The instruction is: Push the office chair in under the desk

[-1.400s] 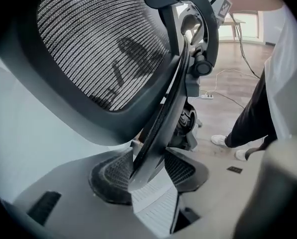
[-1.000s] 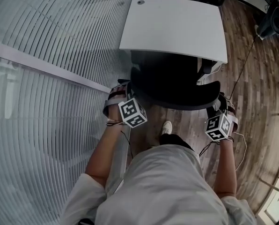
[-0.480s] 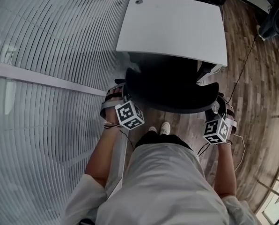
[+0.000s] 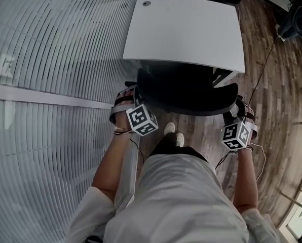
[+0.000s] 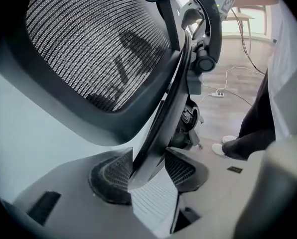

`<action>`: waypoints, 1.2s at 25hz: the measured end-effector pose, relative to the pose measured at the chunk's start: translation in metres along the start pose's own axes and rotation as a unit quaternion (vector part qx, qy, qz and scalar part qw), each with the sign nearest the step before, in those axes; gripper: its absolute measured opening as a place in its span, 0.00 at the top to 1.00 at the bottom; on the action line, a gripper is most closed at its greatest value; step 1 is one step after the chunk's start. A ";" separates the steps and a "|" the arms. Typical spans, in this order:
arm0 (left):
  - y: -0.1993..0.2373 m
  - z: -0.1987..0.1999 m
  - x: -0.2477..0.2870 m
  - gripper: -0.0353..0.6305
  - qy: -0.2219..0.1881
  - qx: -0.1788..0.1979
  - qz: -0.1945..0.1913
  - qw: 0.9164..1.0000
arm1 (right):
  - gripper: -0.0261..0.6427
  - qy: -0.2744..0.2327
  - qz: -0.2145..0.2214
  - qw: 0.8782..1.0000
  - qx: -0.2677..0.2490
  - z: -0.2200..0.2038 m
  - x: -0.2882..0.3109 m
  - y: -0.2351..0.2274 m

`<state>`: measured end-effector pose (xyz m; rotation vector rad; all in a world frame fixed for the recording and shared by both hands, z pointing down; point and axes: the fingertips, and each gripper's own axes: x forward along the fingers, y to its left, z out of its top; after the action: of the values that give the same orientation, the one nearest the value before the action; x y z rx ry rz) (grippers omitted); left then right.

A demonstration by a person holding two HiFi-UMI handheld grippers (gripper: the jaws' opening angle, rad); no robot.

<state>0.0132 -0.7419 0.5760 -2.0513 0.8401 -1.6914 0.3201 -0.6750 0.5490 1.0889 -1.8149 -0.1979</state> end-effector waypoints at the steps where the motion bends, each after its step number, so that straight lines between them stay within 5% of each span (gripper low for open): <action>1: 0.003 0.001 0.004 0.64 0.000 0.000 -0.001 1.000 | 0.65 0.000 0.000 1.000 0.000 0.001 0.003 -0.003; 30: 0.075 0.027 0.074 0.64 -0.010 0.009 0.013 1.000 | 0.65 0.012 -0.012 1.000 0.004 0.017 0.080 -0.067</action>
<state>0.0310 -0.8491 0.5804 -2.0326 0.8392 -1.6558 0.3357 -0.7800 0.5550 1.1150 -1.7842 -0.1904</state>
